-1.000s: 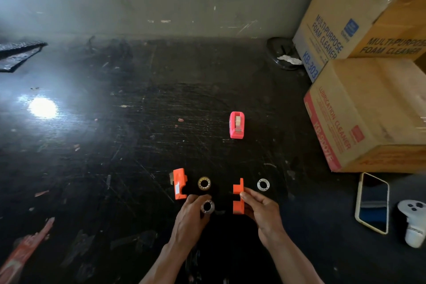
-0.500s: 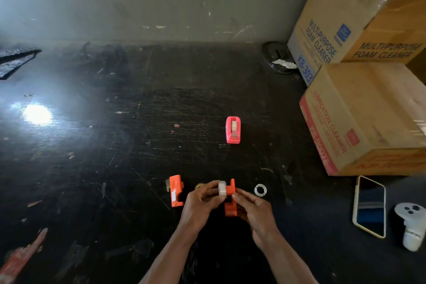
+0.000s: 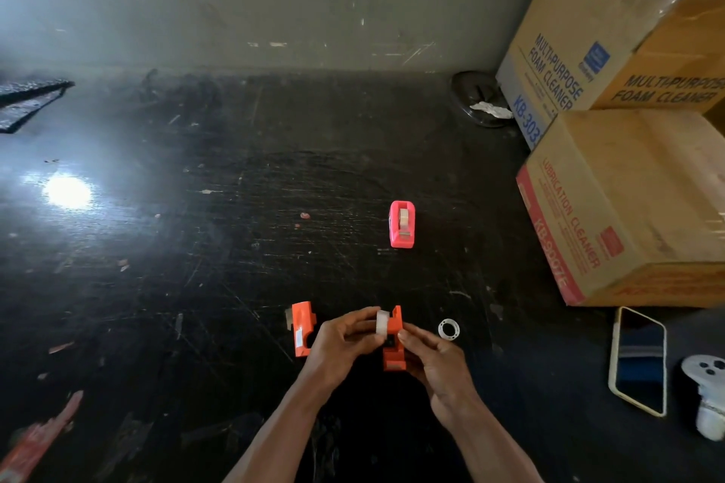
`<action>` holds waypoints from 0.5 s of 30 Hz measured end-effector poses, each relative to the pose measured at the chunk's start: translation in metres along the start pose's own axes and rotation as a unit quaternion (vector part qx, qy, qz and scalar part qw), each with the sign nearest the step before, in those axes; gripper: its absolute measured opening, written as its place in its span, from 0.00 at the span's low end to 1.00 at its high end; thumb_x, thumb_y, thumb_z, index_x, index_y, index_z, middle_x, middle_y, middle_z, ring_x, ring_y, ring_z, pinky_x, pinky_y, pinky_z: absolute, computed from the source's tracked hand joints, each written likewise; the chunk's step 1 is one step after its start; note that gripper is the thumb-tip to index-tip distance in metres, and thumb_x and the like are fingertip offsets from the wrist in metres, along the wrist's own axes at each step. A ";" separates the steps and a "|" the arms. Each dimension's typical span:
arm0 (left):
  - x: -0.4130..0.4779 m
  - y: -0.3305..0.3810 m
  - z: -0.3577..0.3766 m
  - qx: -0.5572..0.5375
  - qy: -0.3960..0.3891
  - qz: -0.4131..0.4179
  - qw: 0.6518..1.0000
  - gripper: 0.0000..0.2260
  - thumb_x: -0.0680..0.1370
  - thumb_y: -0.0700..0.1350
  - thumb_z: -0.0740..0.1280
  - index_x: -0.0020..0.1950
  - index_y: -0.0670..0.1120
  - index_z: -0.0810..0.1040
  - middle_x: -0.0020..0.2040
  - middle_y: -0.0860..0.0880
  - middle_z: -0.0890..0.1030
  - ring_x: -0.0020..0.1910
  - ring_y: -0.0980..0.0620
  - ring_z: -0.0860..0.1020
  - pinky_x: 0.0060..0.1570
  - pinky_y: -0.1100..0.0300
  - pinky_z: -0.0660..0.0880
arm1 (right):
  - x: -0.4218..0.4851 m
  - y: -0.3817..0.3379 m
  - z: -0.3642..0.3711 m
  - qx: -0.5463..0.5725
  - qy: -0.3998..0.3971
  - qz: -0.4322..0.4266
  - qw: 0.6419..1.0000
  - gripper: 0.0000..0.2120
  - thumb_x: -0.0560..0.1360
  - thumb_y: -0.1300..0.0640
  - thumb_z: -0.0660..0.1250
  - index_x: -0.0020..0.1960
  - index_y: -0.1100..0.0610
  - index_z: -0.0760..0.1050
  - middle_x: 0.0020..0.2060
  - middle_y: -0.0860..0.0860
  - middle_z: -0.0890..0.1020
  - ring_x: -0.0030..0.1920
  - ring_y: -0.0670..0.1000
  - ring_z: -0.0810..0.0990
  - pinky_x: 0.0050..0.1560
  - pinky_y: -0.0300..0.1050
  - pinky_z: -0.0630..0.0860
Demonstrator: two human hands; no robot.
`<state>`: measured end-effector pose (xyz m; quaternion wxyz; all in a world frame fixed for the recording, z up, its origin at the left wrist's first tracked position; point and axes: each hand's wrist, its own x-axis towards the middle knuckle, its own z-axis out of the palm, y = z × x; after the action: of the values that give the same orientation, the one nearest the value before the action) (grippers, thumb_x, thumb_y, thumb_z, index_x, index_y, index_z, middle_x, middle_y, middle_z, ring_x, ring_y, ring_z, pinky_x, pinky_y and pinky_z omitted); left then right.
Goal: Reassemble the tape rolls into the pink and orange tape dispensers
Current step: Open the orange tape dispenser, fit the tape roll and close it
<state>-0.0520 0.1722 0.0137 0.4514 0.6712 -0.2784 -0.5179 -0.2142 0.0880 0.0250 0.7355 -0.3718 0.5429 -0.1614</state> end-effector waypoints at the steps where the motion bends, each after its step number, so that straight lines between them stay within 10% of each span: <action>1: 0.001 0.001 0.001 0.004 0.000 0.002 1.000 0.21 0.78 0.37 0.71 0.70 0.51 0.77 0.62 0.51 0.85 0.62 0.56 0.83 0.62 0.56 0.81 | 0.000 0.000 0.002 0.006 -0.002 0.000 1.000 0.08 0.77 0.61 0.73 0.54 0.54 0.87 0.48 0.54 0.90 0.53 0.55 0.89 0.58 0.55 0.83; 15: 0.008 0.007 0.005 0.036 0.012 0.043 0.998 0.25 0.77 0.40 0.74 0.73 0.51 0.75 0.63 0.52 0.84 0.62 0.61 0.82 0.60 0.61 0.81 | 0.003 -0.005 0.008 0.047 -0.009 0.015 0.999 0.11 0.77 0.61 0.73 0.58 0.58 0.85 0.51 0.57 0.90 0.55 0.57 0.88 0.60 0.56 0.82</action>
<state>-0.0532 0.1607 0.0157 0.4521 0.6808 -0.3195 -0.4796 -0.2050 0.0856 0.0278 0.7594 -0.3306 0.5332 -0.1723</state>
